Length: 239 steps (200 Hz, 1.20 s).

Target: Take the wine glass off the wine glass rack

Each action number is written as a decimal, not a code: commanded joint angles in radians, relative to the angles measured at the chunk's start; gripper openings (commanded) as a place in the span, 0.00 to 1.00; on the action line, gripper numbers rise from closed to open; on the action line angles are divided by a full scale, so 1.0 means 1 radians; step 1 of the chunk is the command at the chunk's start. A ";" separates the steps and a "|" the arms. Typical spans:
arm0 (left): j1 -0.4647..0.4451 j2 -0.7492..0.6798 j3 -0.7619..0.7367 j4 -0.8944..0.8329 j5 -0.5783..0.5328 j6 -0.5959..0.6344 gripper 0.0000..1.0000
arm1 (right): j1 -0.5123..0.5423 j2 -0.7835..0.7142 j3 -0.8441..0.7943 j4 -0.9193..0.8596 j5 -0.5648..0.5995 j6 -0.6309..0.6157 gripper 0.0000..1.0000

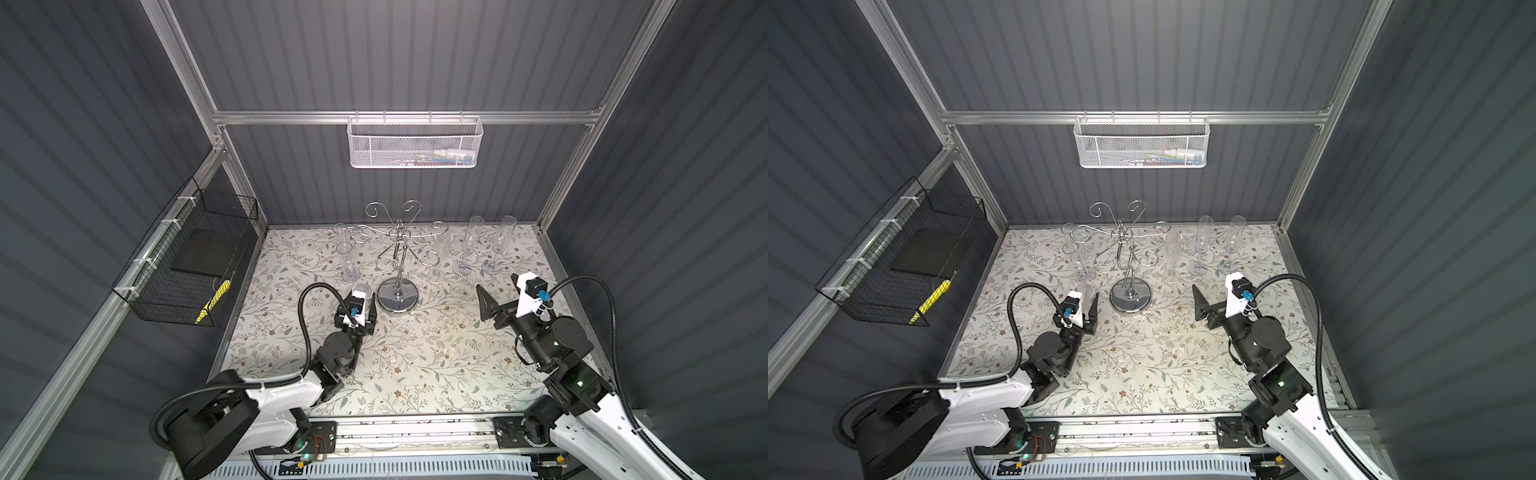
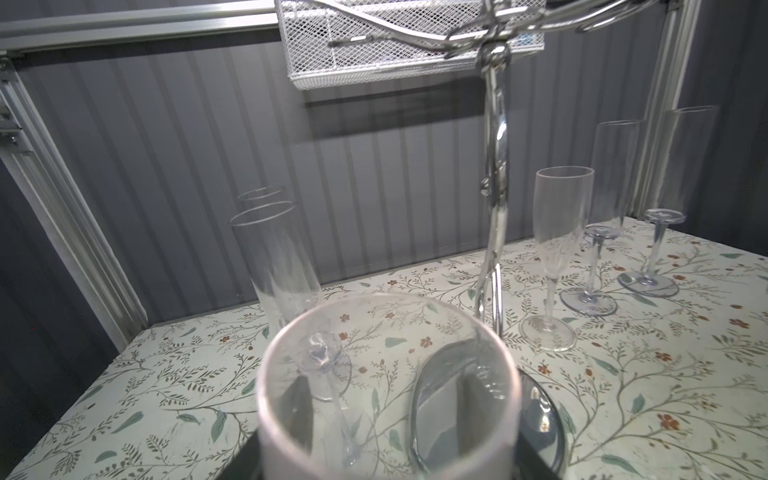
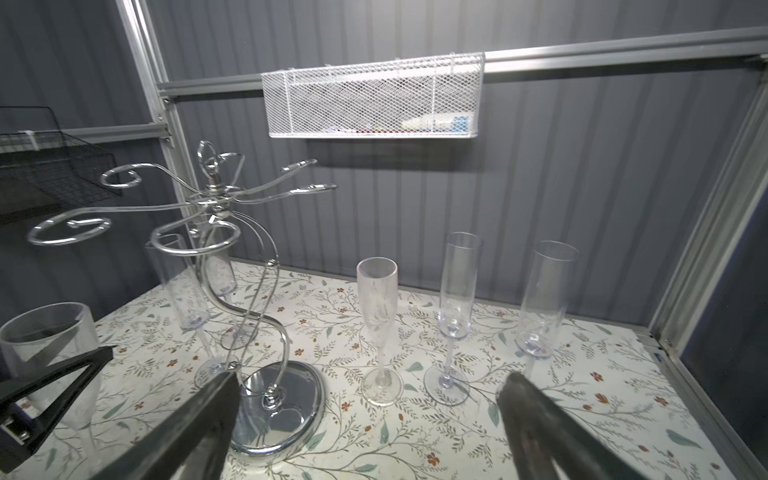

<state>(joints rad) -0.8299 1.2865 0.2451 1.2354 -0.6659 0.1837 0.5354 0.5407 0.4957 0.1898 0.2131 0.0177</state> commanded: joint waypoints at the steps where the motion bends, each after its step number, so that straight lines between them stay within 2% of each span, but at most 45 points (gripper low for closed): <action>1: 0.052 0.084 0.013 0.294 -0.003 -0.034 0.46 | -0.044 0.036 -0.003 0.080 0.001 0.001 0.99; 34: 0.094 0.152 0.051 0.294 0.049 -0.056 0.46 | -0.101 0.091 0.005 0.108 -0.055 0.025 0.99; 67: 0.157 0.200 0.062 0.294 0.106 -0.148 0.46 | -0.128 0.109 -0.004 0.125 -0.069 0.028 0.99; 174: 0.181 0.317 0.092 0.294 0.151 -0.174 0.47 | -0.170 0.118 -0.013 0.137 -0.089 0.037 0.99; 217: 0.181 0.339 0.083 0.294 0.142 -0.173 0.54 | -0.173 0.109 -0.017 0.129 -0.087 0.036 0.99; 239: 0.181 0.343 0.076 0.294 0.137 -0.169 0.67 | -0.176 0.107 -0.017 0.123 -0.086 0.030 0.99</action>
<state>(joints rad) -0.6544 1.6127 0.3164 1.4975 -0.5228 0.0212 0.3664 0.6601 0.4877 0.2989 0.1303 0.0452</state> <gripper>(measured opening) 0.618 0.989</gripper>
